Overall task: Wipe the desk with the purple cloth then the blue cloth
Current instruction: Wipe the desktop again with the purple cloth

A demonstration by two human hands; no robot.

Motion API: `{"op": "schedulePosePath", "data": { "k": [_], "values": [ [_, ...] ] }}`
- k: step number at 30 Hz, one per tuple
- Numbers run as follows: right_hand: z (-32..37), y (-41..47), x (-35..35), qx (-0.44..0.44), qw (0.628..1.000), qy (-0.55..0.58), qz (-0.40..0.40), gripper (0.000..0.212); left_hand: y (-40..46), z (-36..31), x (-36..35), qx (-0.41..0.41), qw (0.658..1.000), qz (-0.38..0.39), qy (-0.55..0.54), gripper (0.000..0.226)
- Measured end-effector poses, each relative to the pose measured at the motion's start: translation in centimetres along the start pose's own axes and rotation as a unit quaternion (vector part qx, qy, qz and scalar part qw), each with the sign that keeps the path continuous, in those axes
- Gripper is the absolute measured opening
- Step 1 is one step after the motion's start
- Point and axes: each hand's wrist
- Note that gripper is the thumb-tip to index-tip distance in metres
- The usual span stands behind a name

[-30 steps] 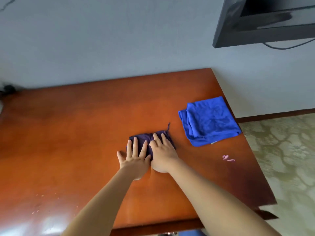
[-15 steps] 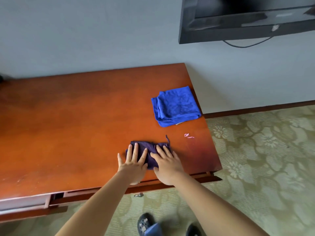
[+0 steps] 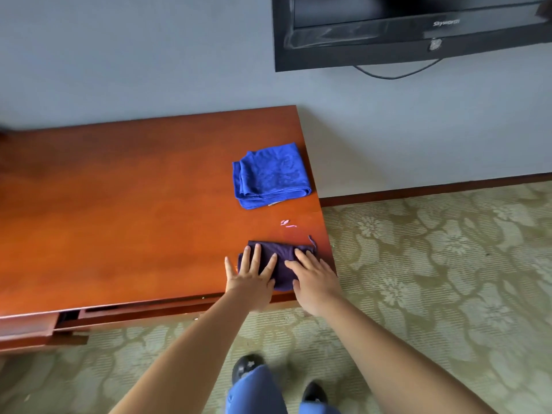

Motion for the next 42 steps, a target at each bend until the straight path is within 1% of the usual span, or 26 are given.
{"op": "schedulePosePath", "data": {
  "k": [5,8,10,12,13,14,16,17,19,21,23,27,30,32,34,36,37,38,40,41,42],
  "values": [
    [-1.4,2.5,0.8,-0.01,1.0,0.006,-0.028,0.042,1.8,-1.5,0.4,0.009,0.998,-0.005,-0.068,0.057],
    [-1.6,5.0,2.1,-0.025,0.998,0.026,-0.045,0.035,2.7,-1.7,1.1,-0.002,0.997,-0.02,-0.078,0.057],
    [-1.4,5.4,2.3,-0.059,0.994,0.066,-0.061,0.027,3.0,-1.1,1.3,-0.021,0.993,-0.077,-0.081,0.055],
    [-1.5,5.6,2.1,-0.095,0.982,0.107,-0.123,0.017,3.0,0.2,1.8,-0.032,0.981,-0.162,-0.099,0.052],
    [-1.6,5.7,2.0,-0.106,0.976,0.116,-0.15,0.016,3.1,0.8,2.2,-0.028,0.974,-0.189,-0.122,0.054],
    [-1.6,5.9,1.9,-0.116,0.973,0.122,-0.161,0.021,3.5,1.3,2.7,-0.02,0.968,-0.197,-0.154,0.059],
    [-1.4,6.3,1.9,-0.145,0.972,0.125,-0.137,0.035,4.5,1.9,3.7,-0.006,0.964,-0.173,-0.2,0.064],
    [-1.3,6.3,1.9,-0.162,0.973,0.123,-0.114,0.04,4.9,1.9,4.2,-0.002,0.967,-0.156,-0.201,0.059],
    [-1.2,5.9,2.0,-0.184,0.974,0.104,-0.08,0.037,5.3,1.8,5.0,0.002,0.973,-0.129,-0.192,0.041],
    [-1.2,5.3,2.2,-0.173,0.978,0.077,-0.088,0.031,5.3,1.8,5.3,-0.004,0.973,-0.113,-0.202,0.033],
    [-1.3,4.8,2.4,-0.153,0.976,0.074,-0.14,0.026,5.2,2.0,5.1,-0.024,0.969,-0.127,-0.21,0.034],
    [-1.5,5.4,1.9,-0.097,0.96,0.094,-0.246,0.028,5.5,2.9,4.8,-0.074,0.953,-0.218,-0.198,0.033],
    [-1.9,6.7,1.9,-0.083,0.949,0.092,-0.291,0.03,6.3,3.1,4.8,-0.118,0.927,-0.295,-0.2,0.026],
    [-2.2,7.8,1.9,-0.087,0.943,0.083,-0.311,0.034,7.3,3.1,5.0,-0.138,0.91,-0.335,-0.202,0.026],
    [-2.2,9.0,1.8,-0.125,0.938,0.062,-0.317,0.041,8.1,2.8,5.4,-0.143,0.899,-0.368,-0.188,0.031],
    [-2.0,9.6,1.6,-0.167,0.933,0.033,-0.317,0.048,8.8,2.5,5.7,-0.136,0.894,-0.4,-0.151,0.036],
    [-2.0,9.8,1.4,-0.158,0.935,0.019,-0.316,0.048,9.1,2.5,5.4,-0.142,0.891,-0.413,-0.127,0.037],
    [-2.2,9.8,1.0,-0.12,0.944,0.006,-0.307,0.048,9.4,2.6,4.9,-0.166,0.889,-0.412,-0.108,0.038],
    [-2.8,9.8,0.0,-0.023,0.965,-0.029,-0.26,0.043,9.9,2.9,3.5,-0.212,0.899,-0.377,-0.066,0.045],
    [-3.3,9.9,-0.4,0.0,0.972,-0.05,-0.229,0.043,10.3,3.1,3.1,-0.217,0.908,-0.357,-0.039,0.046],
    [-3.7,10.0,-0.5,0.004,0.978,-0.064,-0.198,0.046,10.4,3.1,2.9,-0.21,0.917,-0.339,-0.015,0.044]
  ]
}}
Point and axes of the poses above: each hand's wrist, its own y-axis towards the middle knuckle, its own x-axis out of the back of the hand, z = x × y, and after that the axes turned 8 degrees about -y, right-handed
